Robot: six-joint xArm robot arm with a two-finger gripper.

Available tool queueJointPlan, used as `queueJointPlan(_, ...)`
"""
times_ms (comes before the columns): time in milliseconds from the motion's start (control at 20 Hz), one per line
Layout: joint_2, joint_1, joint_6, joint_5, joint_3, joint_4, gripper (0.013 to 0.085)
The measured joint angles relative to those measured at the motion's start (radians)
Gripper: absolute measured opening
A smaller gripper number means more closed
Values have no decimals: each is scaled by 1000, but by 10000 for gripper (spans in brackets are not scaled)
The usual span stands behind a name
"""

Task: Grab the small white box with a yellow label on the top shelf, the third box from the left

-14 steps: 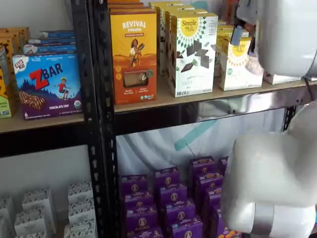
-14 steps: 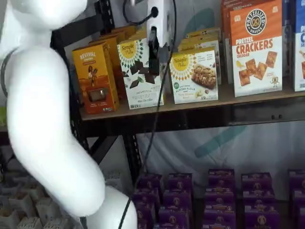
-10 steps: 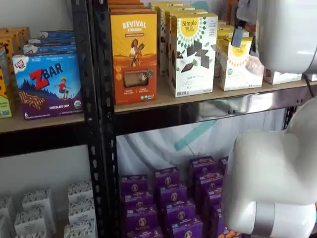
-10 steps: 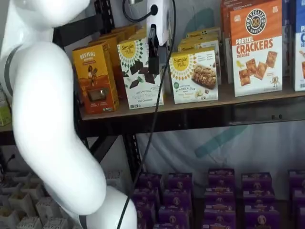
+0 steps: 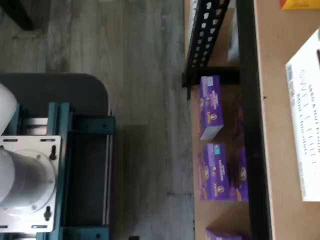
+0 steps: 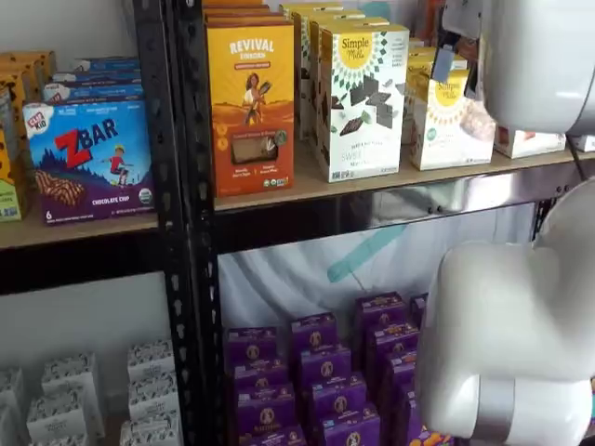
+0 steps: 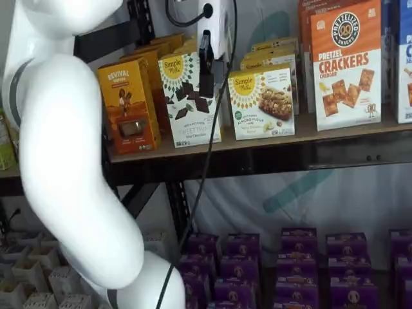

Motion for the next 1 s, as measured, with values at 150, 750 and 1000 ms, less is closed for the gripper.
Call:
queueJointPlan(150, -8, -14, -3, -19, 8, 31, 850)
queueJointPlan(750, -97, -66, -34, -234, 147, 150, 850)
queueJointPlan(1000, -87, -88, -55, -278, 162, 188, 850)
